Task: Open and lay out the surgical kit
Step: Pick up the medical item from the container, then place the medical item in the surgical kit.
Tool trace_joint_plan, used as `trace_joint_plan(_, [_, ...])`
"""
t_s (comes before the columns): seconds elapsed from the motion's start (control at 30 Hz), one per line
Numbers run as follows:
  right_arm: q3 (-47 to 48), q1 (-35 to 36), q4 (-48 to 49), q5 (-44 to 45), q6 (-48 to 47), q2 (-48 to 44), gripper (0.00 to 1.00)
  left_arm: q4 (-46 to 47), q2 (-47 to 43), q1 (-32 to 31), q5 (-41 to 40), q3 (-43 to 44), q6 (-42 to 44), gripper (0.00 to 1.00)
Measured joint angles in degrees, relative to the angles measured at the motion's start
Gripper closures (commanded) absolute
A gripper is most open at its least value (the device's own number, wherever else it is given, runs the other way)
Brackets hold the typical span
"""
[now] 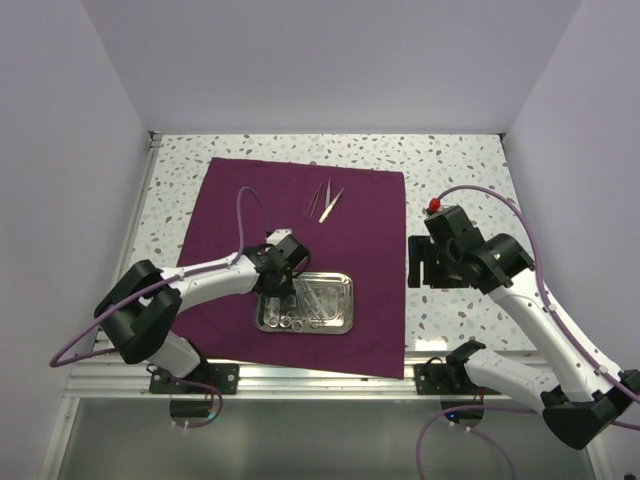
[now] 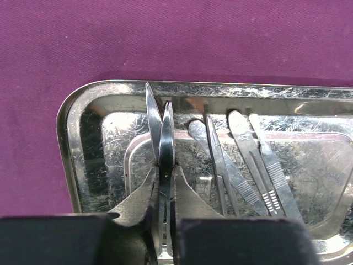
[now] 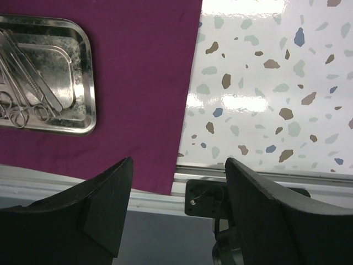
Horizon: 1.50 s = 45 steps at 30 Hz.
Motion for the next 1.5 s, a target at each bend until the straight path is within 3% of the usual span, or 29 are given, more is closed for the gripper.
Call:
trace_joint_plan(0.3, [0.0, 0.0, 0.4, 0.0, -0.2, 0.1, 0.29, -4.9, -0.3, 0.0, 0.2, 1.7, 0.0, 1.0])
trace_joint_plan(0.5, [0.0, 0.0, 0.9, 0.0, -0.3, 0.1, 0.29, -13.2, -1.6, 0.0, -0.5, 10.2, 0.4, 1.0])
trace_joint_plan(0.73, [0.0, 0.0, 1.3, 0.0, -0.4, 0.1, 0.29, -15.7, -3.3, 0.1, -1.4, 15.5, 2.3, 1.0])
trace_joint_plan(0.9, [-0.1, 0.0, 1.4, 0.2, -0.3, 0.0, 0.29, -17.4, -1.6, 4.4, -1.9, 18.7, 7.0, 1.0])
trace_joint_plan(1.13, [-0.8, 0.0, 1.2, 1.1, -0.2, -0.1, 0.27, -14.6, 10.6, 15.0, -4.2, 36.3, 19.5, 1.0])
trace_joint_plan(1.37, [-1.1, 0.0, -0.2, 3.0, 0.5, -0.1, 0.05, -10.0, 28.6, 21.2, -3.6, 52.5, 29.9, 1.0])
trace_joint_plan(1.5, [-1.1, 0.0, -1.4, 4.7, 1.1, -0.6, 0.02, -9.1, 37.2, 24.2, -2.4, 58.4, 33.3, 1.0])
